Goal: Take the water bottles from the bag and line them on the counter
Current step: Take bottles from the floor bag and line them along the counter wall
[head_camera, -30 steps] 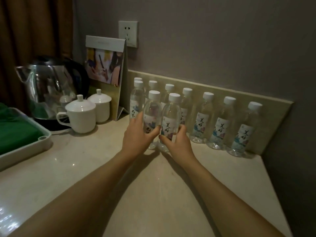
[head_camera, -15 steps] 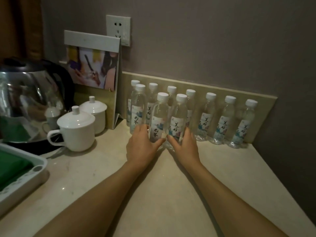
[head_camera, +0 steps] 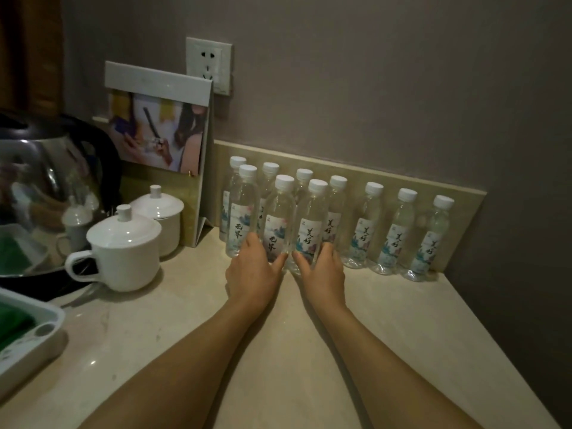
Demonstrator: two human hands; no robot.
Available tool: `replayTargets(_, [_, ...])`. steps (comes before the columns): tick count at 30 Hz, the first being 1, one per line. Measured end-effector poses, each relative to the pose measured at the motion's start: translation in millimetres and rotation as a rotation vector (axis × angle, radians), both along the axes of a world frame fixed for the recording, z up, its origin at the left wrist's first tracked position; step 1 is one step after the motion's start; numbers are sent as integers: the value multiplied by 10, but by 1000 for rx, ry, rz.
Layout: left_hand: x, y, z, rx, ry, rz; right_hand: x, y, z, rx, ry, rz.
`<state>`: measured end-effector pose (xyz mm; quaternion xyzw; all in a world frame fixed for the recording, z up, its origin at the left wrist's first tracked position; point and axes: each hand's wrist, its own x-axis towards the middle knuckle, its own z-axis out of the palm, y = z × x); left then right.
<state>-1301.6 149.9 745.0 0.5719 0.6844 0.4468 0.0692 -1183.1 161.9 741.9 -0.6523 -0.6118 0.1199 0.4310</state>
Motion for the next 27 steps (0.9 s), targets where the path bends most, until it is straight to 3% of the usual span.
replayTargets(27, [53, 232, -27, -25, 76, 3, 45, 121, -62, 18, -30, -62])
